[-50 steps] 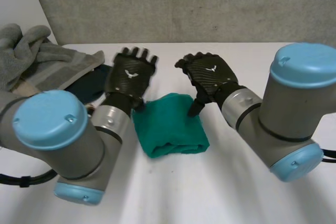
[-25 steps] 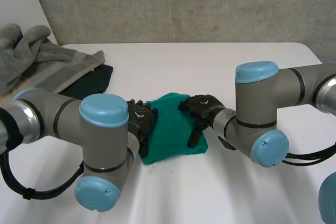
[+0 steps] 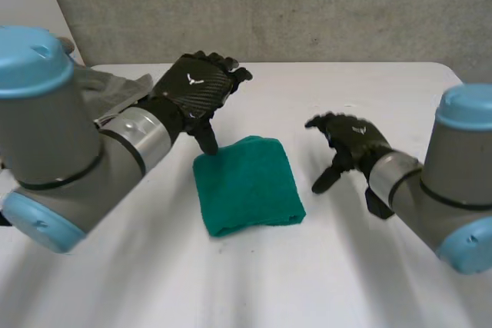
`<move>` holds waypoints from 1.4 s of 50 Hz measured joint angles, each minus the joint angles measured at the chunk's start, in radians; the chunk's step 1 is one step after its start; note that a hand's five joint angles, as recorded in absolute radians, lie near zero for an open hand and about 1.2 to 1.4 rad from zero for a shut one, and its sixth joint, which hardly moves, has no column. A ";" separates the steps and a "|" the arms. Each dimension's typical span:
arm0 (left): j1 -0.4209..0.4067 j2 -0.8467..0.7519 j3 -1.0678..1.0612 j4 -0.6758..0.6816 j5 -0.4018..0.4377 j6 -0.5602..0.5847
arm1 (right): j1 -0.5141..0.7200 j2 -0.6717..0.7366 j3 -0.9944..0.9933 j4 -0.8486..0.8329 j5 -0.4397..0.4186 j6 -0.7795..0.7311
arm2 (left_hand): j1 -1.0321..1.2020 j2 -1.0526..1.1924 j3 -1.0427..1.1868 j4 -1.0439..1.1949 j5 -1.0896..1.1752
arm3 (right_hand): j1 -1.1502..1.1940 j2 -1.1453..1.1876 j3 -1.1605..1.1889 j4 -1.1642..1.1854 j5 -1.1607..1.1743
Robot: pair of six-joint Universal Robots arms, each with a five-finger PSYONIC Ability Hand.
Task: Fold the laundry.
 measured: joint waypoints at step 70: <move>0.010 0.021 -0.015 -0.082 0.210 -0.065 | -0.246 0.442 -0.505 -0.146 0.044 0.077 | 0.000 0.000 0.000 0.000 0.000 | 0.714 0.945 0.950 0.956 0.892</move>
